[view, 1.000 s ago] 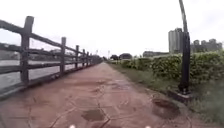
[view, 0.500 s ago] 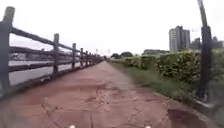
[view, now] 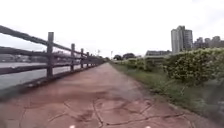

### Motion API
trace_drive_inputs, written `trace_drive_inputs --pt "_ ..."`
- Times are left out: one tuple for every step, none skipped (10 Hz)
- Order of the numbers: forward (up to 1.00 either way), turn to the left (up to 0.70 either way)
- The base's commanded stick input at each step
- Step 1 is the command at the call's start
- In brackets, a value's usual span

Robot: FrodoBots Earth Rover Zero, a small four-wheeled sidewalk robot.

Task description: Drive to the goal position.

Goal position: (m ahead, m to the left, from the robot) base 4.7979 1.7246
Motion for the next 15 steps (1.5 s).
trace_drive_inputs --pt "1.00 0.01" --pt "1.00 0.01" --pt "1.00 0.01" --pt "1.00 0.01" --pt "1.00 0.01" --pt "1.00 0.01" --pt "1.00 0.01" --pt "1.00 0.01" --pt "1.00 -0.03" --pt "1.00 -0.34" --pt "1.00 -0.21" --pt "1.00 -0.01" --pt "1.00 0.02" --pt "1.00 0.02" --pt "1.00 0.02"
